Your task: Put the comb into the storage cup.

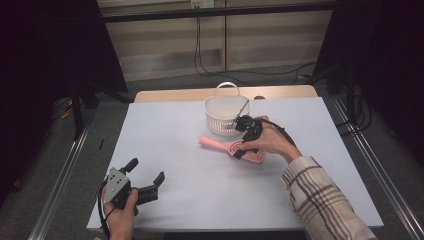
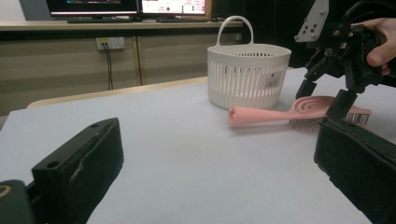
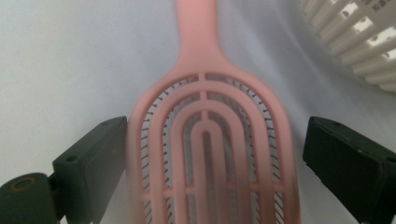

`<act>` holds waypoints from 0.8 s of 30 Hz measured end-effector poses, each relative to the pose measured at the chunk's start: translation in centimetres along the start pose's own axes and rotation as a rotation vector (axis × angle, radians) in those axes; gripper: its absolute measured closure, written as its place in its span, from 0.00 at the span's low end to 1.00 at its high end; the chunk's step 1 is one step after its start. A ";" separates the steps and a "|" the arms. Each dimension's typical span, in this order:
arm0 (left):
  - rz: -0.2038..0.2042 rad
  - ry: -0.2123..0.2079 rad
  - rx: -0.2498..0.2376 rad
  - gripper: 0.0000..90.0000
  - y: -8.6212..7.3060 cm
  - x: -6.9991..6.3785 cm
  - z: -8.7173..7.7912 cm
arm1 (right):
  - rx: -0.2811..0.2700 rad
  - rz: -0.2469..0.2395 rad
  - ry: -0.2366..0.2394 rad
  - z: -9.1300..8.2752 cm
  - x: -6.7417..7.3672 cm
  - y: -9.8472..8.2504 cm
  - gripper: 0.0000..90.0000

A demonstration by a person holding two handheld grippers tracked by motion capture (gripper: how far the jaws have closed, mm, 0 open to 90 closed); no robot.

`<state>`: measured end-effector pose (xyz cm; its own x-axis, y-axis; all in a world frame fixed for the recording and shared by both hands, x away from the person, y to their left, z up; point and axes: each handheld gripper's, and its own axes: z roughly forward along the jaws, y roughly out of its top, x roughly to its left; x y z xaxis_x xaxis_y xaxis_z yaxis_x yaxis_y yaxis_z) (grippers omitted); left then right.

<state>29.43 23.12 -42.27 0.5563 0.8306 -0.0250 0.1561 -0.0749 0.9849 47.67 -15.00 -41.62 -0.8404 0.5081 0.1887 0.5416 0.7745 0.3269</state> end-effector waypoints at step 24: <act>-0.004 0.006 -0.005 0.02 0.0 0.1 0.0 | 0.085 -0.069 0.011 1.2 0.5 0.6 0.21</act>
<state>29.42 23.19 -42.27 0.5509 0.8341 -0.0275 0.1538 -0.0691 0.9857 47.63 -13.84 -42.46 -0.8755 0.4488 0.1791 0.4821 0.8368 0.2596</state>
